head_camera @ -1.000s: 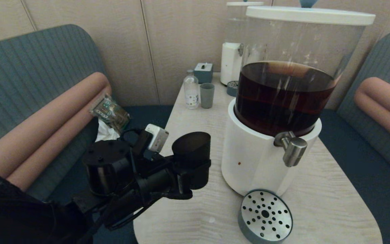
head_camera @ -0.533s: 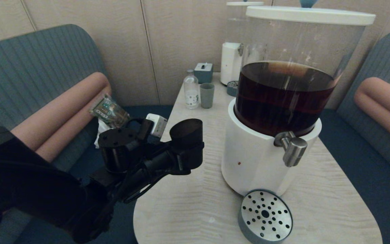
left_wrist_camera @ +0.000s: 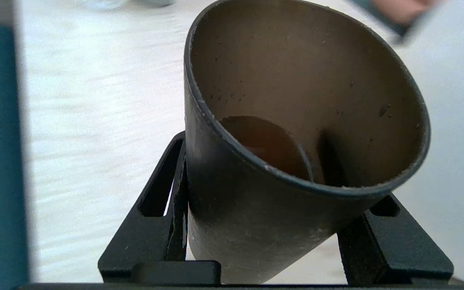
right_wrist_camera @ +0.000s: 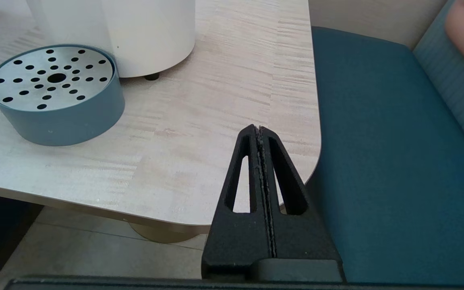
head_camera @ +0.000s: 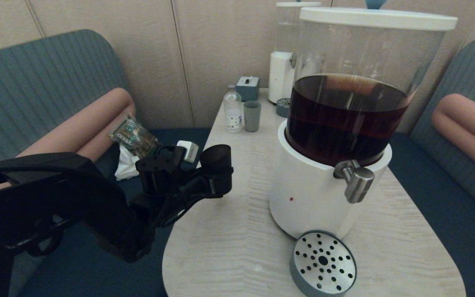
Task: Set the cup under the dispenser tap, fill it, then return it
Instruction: Place the cup next to the water dispenser
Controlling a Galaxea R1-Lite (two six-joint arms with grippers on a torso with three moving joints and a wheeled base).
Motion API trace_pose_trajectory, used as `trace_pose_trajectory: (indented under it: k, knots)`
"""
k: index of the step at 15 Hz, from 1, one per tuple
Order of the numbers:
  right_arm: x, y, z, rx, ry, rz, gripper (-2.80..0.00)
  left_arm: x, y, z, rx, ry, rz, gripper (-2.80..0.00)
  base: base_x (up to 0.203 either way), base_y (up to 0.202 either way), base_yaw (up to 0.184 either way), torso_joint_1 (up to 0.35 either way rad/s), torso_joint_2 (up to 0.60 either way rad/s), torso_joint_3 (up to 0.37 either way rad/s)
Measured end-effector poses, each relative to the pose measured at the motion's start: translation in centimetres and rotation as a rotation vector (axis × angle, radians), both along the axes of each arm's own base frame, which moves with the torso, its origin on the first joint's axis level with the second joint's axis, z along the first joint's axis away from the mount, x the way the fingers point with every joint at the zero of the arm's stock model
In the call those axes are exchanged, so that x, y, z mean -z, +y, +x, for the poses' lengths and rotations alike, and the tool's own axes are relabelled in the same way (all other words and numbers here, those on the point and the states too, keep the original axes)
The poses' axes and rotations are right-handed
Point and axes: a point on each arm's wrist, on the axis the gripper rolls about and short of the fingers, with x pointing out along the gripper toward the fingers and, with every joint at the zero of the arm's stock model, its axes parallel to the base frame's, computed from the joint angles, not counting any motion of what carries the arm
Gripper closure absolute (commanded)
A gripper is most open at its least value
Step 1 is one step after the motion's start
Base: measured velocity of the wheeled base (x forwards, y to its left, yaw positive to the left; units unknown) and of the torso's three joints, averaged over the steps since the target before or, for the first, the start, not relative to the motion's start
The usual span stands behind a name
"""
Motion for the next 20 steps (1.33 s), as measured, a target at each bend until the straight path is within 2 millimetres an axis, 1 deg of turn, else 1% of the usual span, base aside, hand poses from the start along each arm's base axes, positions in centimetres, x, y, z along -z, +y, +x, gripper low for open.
trace_pose_trajectory:
  k: [3,9,13,19,20]
  knots:
    - [0.0,0.0,0.0,0.000,0.000,0.000,0.00,1.5,1.0,1.4,-0.036,0.011,0.006,0.00,0.000,0.000,0.000,0.000,0.00,0.000]
    - [0.0,0.0,0.0,0.000,0.000,0.000,0.00,3.5,0.8,2.7,-0.045,0.021,0.014,0.00,0.000,0.000,0.000,0.000,0.00,0.000]
    - [0.0,0.0,0.0,0.000,0.000,0.000,0.00,4.1,0.7,2.9,-0.047,0.022,0.015,0.00,0.000,0.000,0.000,0.000,0.00,0.000]
    - [0.0,0.0,0.0,0.000,0.000,0.000,0.00,4.2,0.7,2.8,-0.046,0.028,0.018,0.00,0.000,0.000,0.000,0.000,0.00,0.000]
    - [0.0,0.0,0.0,0.000,0.000,0.000,0.00,4.3,0.7,2.8,-0.046,0.029,0.019,-2.80,0.000,0.000,0.000,0.000,0.00,0.000]
